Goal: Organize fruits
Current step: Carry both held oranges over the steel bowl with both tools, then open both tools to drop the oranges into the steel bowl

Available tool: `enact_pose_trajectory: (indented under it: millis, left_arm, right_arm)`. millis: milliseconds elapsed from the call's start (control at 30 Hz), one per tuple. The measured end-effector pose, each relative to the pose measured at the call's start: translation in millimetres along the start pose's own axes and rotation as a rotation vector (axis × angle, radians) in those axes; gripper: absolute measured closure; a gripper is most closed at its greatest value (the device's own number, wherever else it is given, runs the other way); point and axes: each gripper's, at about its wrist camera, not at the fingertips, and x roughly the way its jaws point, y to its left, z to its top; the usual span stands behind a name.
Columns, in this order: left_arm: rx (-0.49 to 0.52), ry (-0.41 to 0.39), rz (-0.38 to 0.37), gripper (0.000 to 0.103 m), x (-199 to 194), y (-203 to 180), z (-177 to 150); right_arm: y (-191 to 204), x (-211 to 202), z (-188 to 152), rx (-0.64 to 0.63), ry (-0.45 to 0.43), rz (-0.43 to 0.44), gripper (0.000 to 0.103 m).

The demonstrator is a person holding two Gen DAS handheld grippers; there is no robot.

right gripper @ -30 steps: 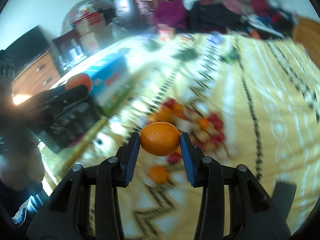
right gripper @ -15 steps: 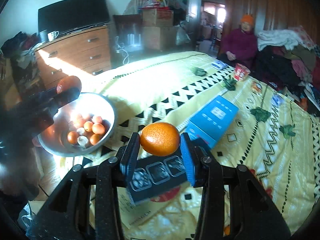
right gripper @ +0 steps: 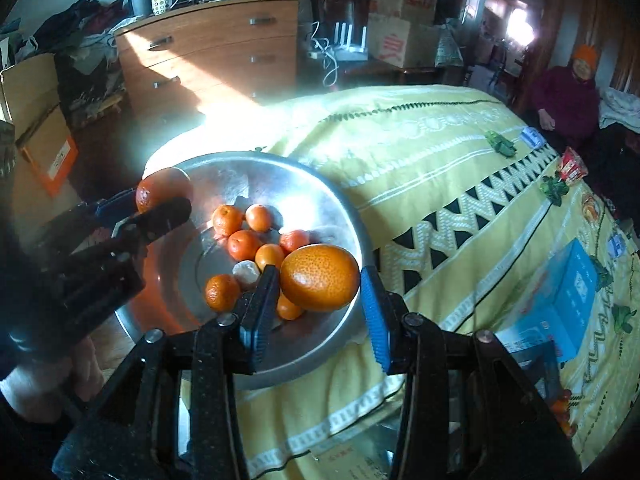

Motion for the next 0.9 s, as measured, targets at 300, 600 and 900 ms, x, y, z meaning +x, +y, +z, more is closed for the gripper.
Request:
enact_pose_trajectory:
  millis: [300,600,900]
  left_arm:
    - [-0.018,0.079,0.020,0.058,17.5,19.3,-8.1]
    - [-0.008,0.099,0.018,0.057,26.0,20.7,-7.9]
    - [-0.012,0.138,0.022,0.057,38.6,22.1,-16.0]
  right_arm:
    - [11.3,45.5,-1.2,0.076,0.127,0.073,0.061]
    - [13.1,53.2,-0.7,0.087,0.146,0.080,0.061]
    - [8.9,68.2,-8.3,0.110,0.177,0.097,0.061]
